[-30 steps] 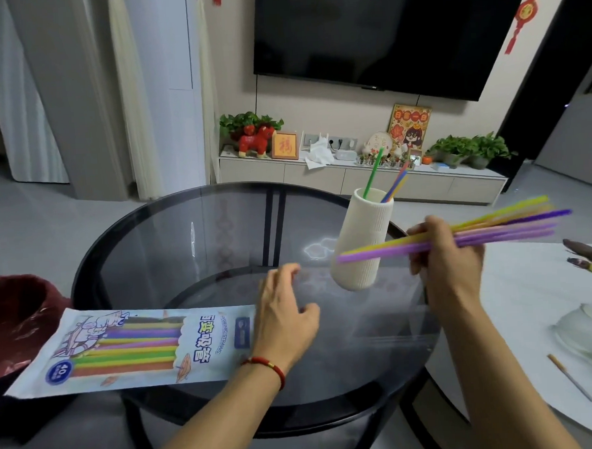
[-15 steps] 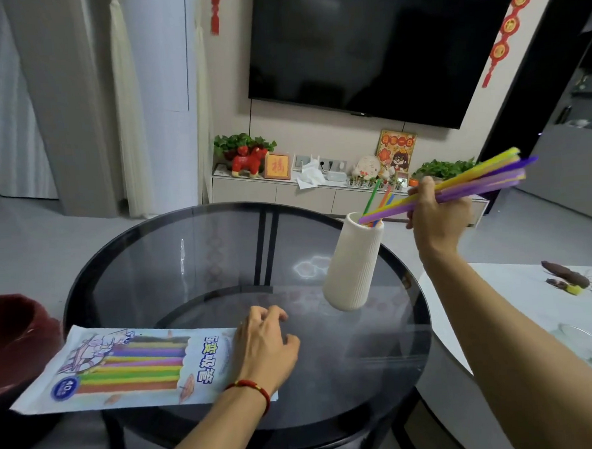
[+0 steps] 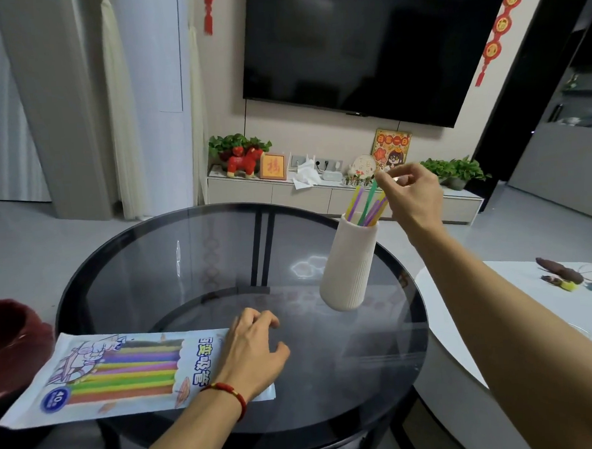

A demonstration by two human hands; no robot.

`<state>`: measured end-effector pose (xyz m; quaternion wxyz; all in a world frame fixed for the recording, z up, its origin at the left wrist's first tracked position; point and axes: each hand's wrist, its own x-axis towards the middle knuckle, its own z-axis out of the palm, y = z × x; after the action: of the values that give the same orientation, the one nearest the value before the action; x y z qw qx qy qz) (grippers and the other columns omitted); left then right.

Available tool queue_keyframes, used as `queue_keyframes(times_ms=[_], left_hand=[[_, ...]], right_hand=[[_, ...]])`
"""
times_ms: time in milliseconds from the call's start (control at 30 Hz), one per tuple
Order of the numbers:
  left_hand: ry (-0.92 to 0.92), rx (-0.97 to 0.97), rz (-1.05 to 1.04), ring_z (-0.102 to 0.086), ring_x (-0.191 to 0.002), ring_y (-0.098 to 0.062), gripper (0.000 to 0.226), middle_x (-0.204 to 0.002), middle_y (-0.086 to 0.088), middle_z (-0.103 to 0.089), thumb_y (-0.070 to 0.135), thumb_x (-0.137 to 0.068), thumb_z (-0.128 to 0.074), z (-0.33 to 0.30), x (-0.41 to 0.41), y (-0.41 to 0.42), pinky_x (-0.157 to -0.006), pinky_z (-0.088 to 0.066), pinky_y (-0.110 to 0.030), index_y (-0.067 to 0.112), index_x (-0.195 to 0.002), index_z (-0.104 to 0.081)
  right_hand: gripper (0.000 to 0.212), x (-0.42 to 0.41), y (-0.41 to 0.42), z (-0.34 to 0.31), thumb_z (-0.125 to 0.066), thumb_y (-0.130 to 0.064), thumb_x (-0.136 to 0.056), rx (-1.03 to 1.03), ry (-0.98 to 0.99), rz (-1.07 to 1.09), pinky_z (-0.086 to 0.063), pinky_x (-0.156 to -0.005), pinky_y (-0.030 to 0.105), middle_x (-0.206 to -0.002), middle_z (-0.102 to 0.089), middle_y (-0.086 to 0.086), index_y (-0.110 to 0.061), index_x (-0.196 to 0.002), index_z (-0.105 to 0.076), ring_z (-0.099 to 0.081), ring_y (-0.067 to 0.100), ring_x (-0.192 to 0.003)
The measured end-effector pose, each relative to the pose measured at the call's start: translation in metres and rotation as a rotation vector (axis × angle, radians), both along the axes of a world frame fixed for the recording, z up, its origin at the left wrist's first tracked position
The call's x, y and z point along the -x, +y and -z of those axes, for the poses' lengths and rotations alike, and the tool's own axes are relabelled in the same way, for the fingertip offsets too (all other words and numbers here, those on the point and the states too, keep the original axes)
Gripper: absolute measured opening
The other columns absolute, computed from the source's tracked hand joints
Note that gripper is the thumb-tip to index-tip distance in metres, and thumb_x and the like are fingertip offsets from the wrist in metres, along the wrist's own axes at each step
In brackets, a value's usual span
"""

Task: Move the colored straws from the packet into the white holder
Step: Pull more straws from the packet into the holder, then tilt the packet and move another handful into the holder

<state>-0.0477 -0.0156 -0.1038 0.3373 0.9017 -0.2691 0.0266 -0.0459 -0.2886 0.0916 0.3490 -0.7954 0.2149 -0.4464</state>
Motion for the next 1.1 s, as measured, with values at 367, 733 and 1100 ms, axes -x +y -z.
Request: queue_keyframes(times_ms=[367,733,1100], left_hand=[[-0.049,-0.625,0.231,-0.013,-0.15,-0.024,0.134,-0.156,-0.005,-0.022,0.095,-0.048,-0.049,0.0,-0.012,0.043,-0.124,0.002,-0.045,0.039,-0.155,0.009],[-0.442,-0.624,0.229,-0.052,-0.101,-0.018,0.087,-0.117,0.004,-0.04,0.056,-0.06,-0.067,-0.04,-0.005,0.026,-0.082,-0.043,-0.036,0.021,-0.134,-0.036],[-0.663,-0.927,0.146,-0.044,-0.102,-0.029,0.091,-0.121,-0.011,-0.04,0.036,-0.067,-0.075,-0.052,0.002,0.018,-0.09,-0.034,-0.046,0.007,-0.141,-0.029]], right_hand=[[0.022,0.056,0.051,0.077,-0.054,-0.008,-0.095,-0.146,-0.199,-0.117,-0.055,-0.066,0.043,-0.08,-0.073,0.01,-0.01,-0.087,-0.075,-0.066,0.029,-0.073],[0.022,0.061,0.152,0.203,-0.045,-0.03,-0.106,-0.521,0.47,-0.633,-0.048,-0.05,0.013,-0.102,-0.072,0.004,-0.02,-0.111,-0.065,-0.067,0.014,-0.076],[0.038,0.052,0.157,0.189,-0.035,-0.022,-0.107,-0.886,0.504,-0.782,-0.039,-0.048,0.03,-0.084,-0.071,0.02,-0.001,-0.103,-0.066,-0.061,0.026,-0.06]])
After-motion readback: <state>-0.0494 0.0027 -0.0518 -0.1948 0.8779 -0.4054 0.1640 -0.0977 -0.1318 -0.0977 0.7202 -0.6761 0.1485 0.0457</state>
